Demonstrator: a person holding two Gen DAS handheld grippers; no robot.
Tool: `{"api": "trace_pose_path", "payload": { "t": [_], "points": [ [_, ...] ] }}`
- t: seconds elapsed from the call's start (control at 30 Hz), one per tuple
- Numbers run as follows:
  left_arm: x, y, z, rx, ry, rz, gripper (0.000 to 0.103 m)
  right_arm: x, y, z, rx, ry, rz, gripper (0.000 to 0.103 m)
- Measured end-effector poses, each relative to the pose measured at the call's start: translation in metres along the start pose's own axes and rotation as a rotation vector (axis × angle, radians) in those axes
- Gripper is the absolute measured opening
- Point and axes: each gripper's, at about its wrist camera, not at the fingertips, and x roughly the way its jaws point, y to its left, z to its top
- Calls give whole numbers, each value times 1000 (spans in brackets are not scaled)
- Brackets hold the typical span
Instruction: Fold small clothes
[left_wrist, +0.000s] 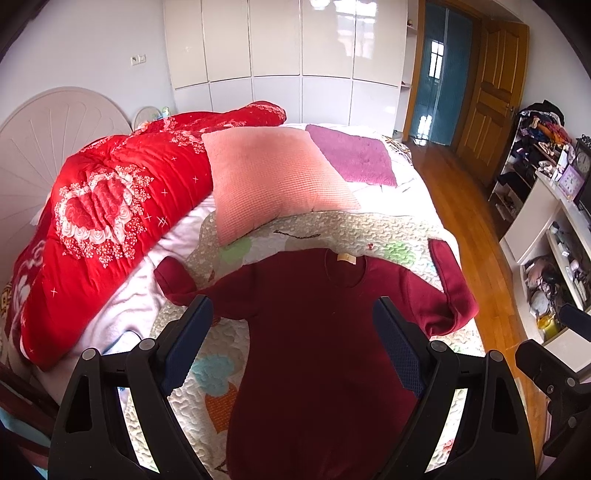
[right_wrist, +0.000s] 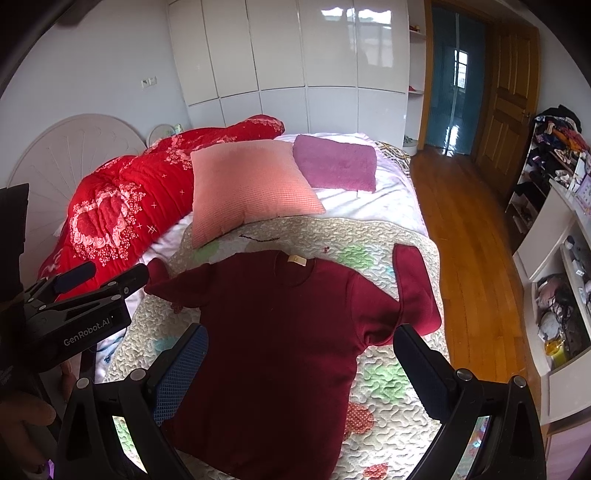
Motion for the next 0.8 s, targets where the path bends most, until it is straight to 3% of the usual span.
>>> {"api": "trace_pose_path", "payload": {
  "t": [0.37,0.8],
  "points": [
    [30,15,-11,-21,64,12,88,37,14,5,-2,61,5,100],
    [123,35,-51,-63,199,50,88,150,14,-24,81,201,-33,100]
  ]
}}
